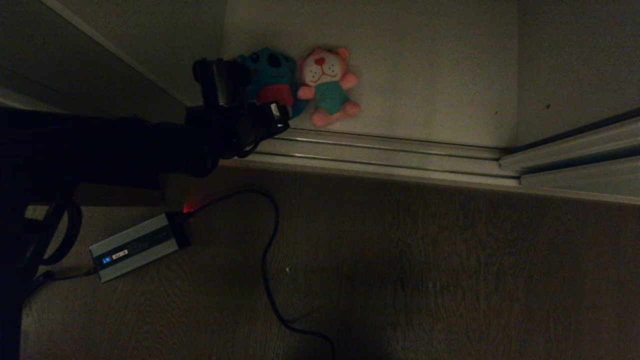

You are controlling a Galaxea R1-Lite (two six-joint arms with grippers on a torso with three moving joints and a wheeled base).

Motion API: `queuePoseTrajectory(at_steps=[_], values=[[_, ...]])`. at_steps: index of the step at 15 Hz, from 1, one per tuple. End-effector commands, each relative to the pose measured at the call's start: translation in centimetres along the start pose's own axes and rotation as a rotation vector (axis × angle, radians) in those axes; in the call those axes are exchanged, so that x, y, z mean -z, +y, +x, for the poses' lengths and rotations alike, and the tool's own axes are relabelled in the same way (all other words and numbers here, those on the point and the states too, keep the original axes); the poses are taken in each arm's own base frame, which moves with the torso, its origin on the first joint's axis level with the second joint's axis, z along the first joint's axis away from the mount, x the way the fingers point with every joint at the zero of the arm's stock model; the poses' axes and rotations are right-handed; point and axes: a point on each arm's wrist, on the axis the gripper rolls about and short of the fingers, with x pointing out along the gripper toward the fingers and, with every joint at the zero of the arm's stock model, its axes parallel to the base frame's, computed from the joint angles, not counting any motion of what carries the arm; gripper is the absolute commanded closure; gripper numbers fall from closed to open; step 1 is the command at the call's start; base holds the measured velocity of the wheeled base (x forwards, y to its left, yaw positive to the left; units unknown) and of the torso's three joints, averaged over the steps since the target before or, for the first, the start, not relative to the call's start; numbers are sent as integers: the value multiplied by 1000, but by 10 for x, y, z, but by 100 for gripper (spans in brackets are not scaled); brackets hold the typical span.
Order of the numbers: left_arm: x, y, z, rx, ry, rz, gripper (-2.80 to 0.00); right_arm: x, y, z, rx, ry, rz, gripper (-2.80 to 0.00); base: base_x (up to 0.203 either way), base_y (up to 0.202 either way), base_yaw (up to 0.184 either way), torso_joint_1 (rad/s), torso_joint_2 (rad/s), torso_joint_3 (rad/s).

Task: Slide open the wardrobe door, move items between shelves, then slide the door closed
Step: Place the blue doll on the higher shelf

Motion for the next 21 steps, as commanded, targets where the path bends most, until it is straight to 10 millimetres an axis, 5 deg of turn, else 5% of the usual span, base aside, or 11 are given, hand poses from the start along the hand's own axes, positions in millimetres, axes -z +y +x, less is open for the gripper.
queuePoseTrajectory(at_steps=[1,10,11,21], values=[[7,11,20,-16,-91,-11,-280,1,0,0,-2,2,-1,0,0,0,0,0,0,0],[18,15,43,-19,-135,-20,-280,1,0,0,-2,2,0,0,0,0,0,0,0,0],[16,14,44,-13,-148,-24,0,1,0,0,0,2,0,0,0,0,0,0,0,0],[-33,5,8,-1,-129,-9,0,1,0,0,0,2,0,0,0,0,0,0,0,0]])
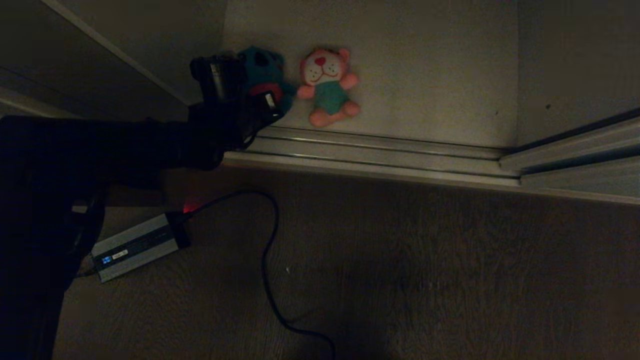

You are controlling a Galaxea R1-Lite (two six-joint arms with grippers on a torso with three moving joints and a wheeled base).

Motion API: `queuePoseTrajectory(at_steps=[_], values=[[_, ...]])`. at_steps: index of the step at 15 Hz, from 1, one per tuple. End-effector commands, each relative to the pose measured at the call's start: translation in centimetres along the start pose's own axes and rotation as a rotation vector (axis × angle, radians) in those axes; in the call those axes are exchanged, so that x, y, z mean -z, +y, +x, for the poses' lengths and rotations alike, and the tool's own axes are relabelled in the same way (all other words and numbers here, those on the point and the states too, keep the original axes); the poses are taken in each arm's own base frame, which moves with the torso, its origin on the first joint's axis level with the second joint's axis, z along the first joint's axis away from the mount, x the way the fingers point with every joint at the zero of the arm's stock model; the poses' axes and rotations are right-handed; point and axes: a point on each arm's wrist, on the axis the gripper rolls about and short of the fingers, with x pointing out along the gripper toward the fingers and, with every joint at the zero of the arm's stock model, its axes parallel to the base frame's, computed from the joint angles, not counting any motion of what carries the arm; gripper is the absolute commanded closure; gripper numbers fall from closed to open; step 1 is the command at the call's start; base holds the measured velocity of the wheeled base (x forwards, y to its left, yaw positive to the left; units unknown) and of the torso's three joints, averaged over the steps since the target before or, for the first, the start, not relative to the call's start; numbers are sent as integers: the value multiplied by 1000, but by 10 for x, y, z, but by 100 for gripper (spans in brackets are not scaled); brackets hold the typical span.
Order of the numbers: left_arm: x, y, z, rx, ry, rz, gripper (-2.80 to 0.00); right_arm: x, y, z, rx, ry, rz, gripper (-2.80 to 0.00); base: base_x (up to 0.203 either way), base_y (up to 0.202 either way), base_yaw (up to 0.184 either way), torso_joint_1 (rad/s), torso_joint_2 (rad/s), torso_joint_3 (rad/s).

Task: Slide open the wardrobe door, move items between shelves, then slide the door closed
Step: Place the blue doll on the higher shelf

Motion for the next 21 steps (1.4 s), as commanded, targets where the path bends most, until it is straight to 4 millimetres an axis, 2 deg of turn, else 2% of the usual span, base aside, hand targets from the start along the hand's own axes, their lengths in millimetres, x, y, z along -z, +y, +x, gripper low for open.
queuePoseTrajectory(at_steps=[1,2,5,9,12,15,17,21], values=[[-34,-6,-22,19,-27,6,0,1,0,0,-1,2,0,0,0,0,0,0,0,0],[-41,-6,-29,26,-3,18,0,1,0,0,0,2,0,0,0,0,0,0,0,0],[-37,-9,-53,37,97,40,0,1,0,0,0,2,0,0,0,0,0,0,0,0],[-42,-21,-106,87,171,71,0,1,0,0,-1,2,-2,0,0,0,0,0,0,0],[-65,-16,-145,99,166,71,0,1,0,0,0,2,0,0,0,0,0,0,0,0],[-92,-9,-194,112,199,82,0,1,0,0,-1,2,0,0,0,0,0,0,0,0],[-91,0,-225,123,261,103,0,1,0,0,0,2,0,0,0,0,0,0,0,0],[-69,24,-280,186,377,130,0,1,0,0,-1,2,0,0,0,0,0,0,0,0]])
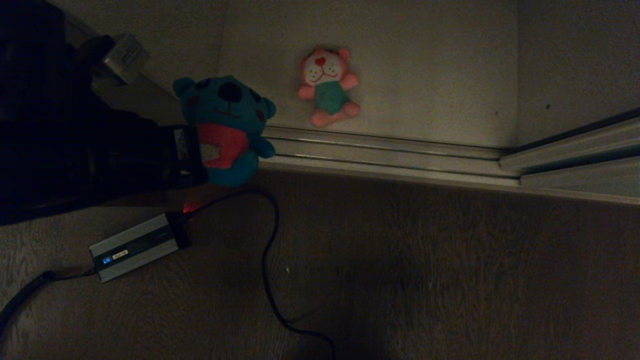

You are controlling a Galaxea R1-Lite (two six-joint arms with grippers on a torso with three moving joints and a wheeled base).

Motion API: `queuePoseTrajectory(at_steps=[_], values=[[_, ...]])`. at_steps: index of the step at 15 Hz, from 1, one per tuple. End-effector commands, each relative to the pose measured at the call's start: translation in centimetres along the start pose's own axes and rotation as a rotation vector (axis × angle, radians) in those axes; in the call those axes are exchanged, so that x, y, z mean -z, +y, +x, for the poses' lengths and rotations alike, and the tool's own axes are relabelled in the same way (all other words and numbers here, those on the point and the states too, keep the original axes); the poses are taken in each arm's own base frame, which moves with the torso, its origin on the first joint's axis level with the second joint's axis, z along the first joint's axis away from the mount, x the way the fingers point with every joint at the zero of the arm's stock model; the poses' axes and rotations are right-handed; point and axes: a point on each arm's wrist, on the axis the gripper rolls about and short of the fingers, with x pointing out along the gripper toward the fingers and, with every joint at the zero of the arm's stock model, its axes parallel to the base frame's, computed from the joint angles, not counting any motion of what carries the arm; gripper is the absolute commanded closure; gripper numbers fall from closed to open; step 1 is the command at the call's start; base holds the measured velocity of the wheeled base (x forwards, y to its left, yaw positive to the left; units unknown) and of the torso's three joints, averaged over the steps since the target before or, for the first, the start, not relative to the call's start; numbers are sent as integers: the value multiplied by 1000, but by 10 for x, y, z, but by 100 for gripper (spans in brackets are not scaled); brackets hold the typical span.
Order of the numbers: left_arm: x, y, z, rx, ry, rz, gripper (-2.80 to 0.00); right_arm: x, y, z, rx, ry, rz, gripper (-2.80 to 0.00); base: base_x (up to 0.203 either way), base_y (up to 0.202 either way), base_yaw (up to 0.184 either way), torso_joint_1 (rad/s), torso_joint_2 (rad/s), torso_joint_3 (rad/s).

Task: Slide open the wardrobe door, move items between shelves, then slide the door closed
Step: Place the blue doll on the higher shelf

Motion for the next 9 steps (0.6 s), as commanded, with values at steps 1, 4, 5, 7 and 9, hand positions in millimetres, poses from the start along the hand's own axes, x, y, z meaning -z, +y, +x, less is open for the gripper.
queuePoseTrajectory(at_steps=[1,4,5,7,9], values=[[17,8,-46,51,-21,-1,0,1,0,0,0,2,-2,0,0,0,0,0,0,0],[45,21,-85,95,23,34,0,1,0,0,0,2,-1,0,0,0,0,0,0,0],[51,25,-97,126,35,37,0,1,0,0,0,2,-1,0,0,0,0,0,0,0],[60,39,-119,134,56,18,0,1,0,0,0,2,-1,0,0,0,0,0,0,0],[73,46,-148,130,44,22,0,1,0,0,0,2,-1,0,0,0,0,0,0,0]])
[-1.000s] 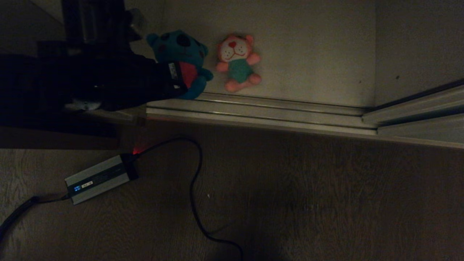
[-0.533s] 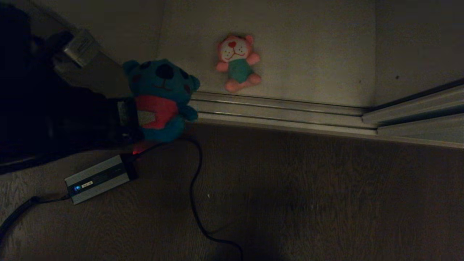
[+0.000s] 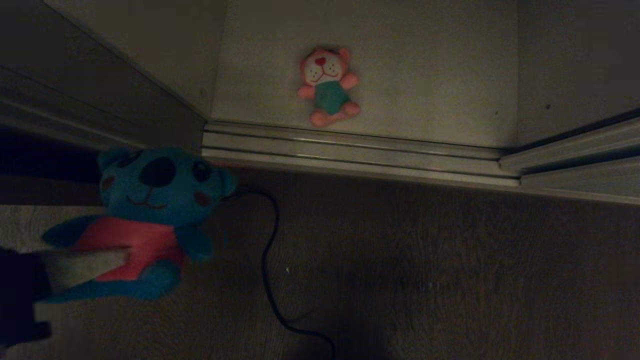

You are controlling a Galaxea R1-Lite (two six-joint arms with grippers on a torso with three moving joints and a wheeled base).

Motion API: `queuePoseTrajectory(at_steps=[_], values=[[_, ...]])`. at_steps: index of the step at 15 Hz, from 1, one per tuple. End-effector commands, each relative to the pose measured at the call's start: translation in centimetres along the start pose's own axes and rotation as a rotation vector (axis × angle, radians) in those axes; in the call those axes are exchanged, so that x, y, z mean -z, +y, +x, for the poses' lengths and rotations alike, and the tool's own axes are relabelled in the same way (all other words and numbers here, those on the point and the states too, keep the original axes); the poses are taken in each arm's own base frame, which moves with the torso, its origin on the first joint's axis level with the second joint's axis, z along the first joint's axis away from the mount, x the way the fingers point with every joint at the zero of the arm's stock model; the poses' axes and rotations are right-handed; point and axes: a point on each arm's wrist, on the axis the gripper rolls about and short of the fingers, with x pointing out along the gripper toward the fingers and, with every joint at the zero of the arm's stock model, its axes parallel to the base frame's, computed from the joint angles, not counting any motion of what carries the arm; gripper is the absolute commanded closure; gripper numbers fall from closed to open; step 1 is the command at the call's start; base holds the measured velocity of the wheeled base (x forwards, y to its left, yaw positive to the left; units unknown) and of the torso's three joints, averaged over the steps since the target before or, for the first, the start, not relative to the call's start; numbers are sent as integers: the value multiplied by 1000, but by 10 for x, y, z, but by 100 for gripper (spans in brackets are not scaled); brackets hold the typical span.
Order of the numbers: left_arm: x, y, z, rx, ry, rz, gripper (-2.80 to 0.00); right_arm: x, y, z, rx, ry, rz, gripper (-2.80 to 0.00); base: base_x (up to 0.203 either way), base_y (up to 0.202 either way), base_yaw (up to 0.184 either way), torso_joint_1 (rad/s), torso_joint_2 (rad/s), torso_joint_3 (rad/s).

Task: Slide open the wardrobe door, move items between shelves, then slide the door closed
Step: Place the blue doll on the higher shelf

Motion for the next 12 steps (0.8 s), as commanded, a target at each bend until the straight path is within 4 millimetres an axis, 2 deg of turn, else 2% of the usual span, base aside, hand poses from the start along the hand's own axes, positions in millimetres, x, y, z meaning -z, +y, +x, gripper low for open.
queuePoseTrajectory(at_steps=[1,8,10,12], values=[[20,-2,-47,-11,-93,25,0,1,0,0,0,2,-1,0,0,0,0,0,0,0],[94,-17,-112,-90,-207,99,0,1,0,0,-1,2,0,0,0,0,0,0,0,0],[117,-20,-117,-176,-240,91,0,1,0,0,-1,2,0,0,0,0,0,0,0,0],[141,-15,-104,-256,-222,75,0,1,0,0,0,2,0,0,0,0,0,0,0,0]])
